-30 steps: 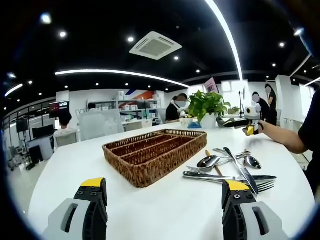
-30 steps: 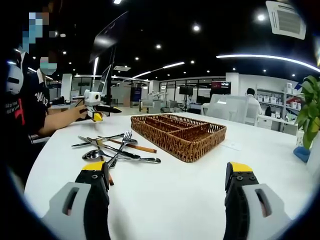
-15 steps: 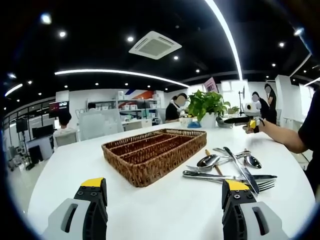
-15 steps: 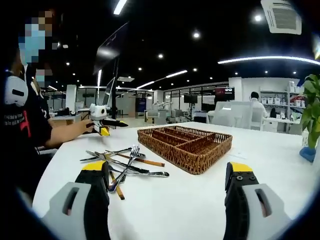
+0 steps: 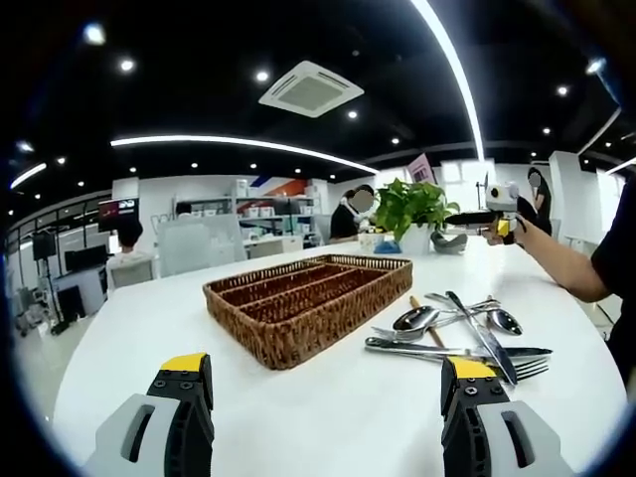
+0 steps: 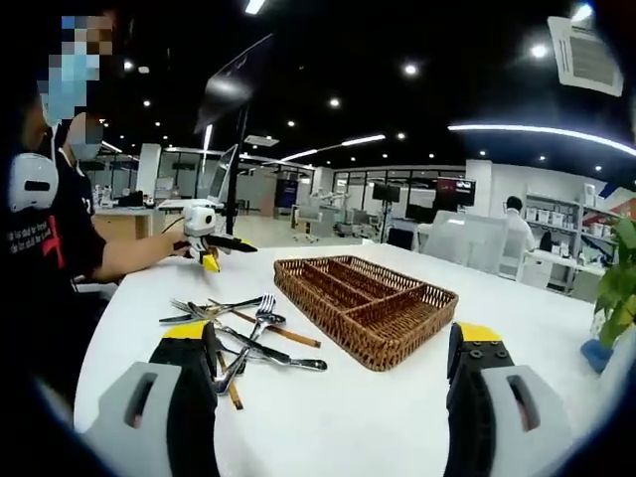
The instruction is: Arrange the knives, forks, and spoons in their matching storage slots by inserting each utensil handle-first until every utensil is classified and aligned in the correct compartment
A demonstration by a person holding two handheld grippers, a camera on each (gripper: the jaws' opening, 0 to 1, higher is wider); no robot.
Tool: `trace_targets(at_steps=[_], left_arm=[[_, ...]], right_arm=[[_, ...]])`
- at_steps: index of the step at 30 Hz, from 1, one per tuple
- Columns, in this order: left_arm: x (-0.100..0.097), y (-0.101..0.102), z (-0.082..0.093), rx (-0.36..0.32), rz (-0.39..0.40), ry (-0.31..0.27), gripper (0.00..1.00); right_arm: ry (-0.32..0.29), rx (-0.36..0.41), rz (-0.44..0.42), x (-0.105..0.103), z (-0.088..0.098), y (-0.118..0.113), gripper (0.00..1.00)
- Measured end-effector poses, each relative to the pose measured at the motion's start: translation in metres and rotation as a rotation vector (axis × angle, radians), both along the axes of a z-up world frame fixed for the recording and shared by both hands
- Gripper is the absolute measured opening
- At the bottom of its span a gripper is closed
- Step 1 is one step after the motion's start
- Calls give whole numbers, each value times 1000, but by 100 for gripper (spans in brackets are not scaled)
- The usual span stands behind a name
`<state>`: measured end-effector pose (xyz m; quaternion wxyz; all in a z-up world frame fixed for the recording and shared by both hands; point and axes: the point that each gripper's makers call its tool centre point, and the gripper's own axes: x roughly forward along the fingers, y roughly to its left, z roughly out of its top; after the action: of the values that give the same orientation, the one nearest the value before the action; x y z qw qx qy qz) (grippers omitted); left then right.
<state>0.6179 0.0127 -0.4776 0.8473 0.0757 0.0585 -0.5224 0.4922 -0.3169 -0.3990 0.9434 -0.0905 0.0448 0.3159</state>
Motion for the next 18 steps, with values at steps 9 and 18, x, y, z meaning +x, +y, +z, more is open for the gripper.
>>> trace_targets(at_steps=[9, 18], left_arm=[[3, 2, -1, 6, 7, -2, 100], [1, -3, -6, 24, -6, -1, 100]], right_arm=[[-8, -72, 57, 11, 14, 18, 99], [1, -90, 100, 26, 10, 34, 98]])
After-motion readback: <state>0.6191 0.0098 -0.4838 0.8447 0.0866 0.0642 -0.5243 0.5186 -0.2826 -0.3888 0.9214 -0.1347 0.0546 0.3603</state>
